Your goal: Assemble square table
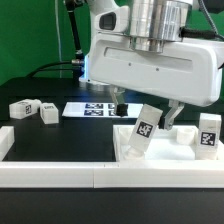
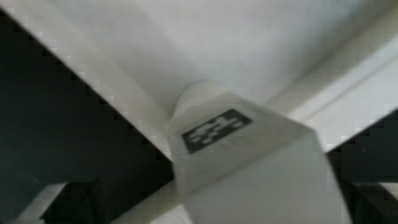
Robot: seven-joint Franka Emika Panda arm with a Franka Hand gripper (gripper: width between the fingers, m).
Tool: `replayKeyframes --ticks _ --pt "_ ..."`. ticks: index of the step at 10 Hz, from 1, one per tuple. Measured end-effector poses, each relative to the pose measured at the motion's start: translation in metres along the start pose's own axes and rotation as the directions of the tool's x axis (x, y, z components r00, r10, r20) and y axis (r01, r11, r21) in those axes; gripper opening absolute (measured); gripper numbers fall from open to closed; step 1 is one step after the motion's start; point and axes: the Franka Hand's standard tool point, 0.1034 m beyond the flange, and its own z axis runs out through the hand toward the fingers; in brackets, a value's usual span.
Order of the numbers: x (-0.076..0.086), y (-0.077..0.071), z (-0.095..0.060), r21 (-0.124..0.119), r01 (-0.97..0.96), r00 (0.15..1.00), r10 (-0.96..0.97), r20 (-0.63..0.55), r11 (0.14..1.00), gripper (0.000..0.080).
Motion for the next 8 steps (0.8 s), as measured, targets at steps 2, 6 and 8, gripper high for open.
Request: replayKeyframes --ticks 2,6,8 --pt "0.0026 0.0062 0.0033 -0.005 0.151 0.988 -0.151 -0.007 0.989 0.0649" --pt "0.0028 0.0061 0.0035 -0.005 0.17 0.985 -0.17 -0.008 0.985 0.0516" --pt "0.0026 0.0057 0.0035 -0.001 0.023 1.0 -0.023 -0.007 1.0 0.0333"
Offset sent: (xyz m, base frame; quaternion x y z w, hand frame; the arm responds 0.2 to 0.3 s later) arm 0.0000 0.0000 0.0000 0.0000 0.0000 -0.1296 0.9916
